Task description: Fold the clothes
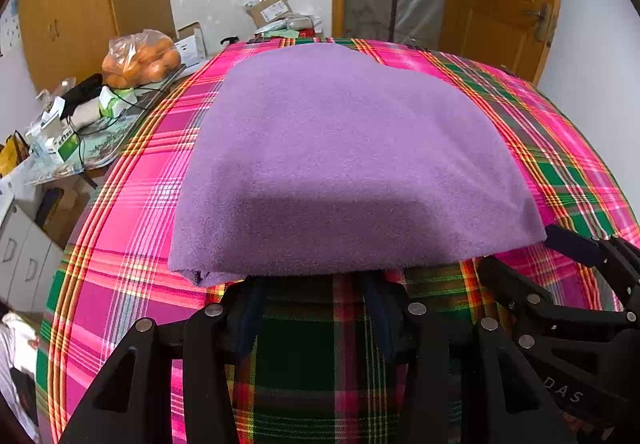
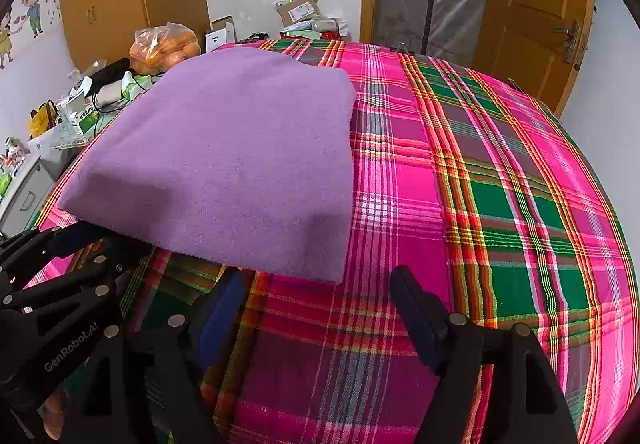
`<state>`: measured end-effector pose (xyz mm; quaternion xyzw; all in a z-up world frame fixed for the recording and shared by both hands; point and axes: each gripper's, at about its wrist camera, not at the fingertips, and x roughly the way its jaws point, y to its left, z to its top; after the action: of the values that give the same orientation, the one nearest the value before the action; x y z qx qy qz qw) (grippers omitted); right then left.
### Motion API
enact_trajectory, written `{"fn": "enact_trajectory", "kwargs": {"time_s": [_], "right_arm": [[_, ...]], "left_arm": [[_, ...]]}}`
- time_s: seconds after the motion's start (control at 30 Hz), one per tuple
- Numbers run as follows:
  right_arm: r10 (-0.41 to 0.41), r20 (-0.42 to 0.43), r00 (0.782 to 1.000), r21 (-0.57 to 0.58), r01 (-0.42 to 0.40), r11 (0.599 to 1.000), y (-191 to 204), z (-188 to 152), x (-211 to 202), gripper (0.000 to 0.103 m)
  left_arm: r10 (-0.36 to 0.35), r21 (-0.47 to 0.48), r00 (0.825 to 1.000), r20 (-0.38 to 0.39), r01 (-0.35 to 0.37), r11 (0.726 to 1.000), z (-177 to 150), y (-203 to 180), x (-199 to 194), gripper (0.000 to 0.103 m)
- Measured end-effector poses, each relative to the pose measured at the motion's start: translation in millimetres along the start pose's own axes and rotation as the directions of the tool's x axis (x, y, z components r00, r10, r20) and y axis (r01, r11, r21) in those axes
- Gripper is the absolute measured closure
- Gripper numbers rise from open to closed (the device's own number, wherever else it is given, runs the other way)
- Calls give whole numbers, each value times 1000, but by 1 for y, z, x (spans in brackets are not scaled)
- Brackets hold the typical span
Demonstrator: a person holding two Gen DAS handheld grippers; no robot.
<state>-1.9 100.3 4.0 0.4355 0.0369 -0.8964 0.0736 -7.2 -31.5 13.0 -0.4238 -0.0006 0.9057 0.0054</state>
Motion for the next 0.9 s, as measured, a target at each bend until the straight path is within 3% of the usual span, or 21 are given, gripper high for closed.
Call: {"fn": "enact_trajectory", "kwargs": {"time_s": [0.9], "right_arm": [[-3, -1, 1000, 4, 3, 1000, 3, 0, 0, 27]], "left_arm": [[4, -4, 1000, 0, -4, 1000, 0, -3, 1, 54]]}}
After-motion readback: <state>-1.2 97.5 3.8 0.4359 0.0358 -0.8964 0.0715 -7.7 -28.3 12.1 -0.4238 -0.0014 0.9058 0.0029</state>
